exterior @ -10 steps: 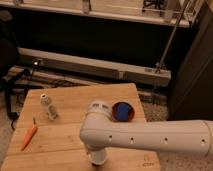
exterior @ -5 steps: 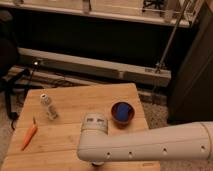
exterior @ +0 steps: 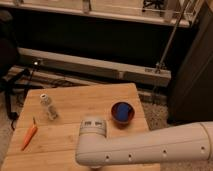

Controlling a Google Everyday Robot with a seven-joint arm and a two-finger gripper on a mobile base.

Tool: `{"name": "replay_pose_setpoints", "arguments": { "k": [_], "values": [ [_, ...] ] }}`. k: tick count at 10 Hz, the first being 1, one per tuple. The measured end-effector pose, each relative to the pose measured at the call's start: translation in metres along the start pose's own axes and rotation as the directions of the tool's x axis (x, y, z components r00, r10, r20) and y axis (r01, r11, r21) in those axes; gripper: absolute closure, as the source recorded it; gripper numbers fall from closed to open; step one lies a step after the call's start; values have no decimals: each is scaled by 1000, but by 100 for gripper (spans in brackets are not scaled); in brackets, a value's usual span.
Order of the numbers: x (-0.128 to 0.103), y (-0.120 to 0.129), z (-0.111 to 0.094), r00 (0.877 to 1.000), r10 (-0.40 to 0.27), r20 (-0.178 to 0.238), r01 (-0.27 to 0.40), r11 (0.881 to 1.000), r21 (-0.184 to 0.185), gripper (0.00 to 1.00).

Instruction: Place the ceramic cup over the eraser

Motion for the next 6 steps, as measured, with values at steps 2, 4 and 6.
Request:
{"name": "replay_pose_setpoints", "arguments": {
  "k": [2,4,6],
  "values": [
    [4,-2,-10,1000,12,-14,-11,1000,21,20],
    [17,3,-31,996,66,-65,-63,997,42,20],
    [19,2,-34,995,69,-71,-65,997,47,20]
  ]
}}
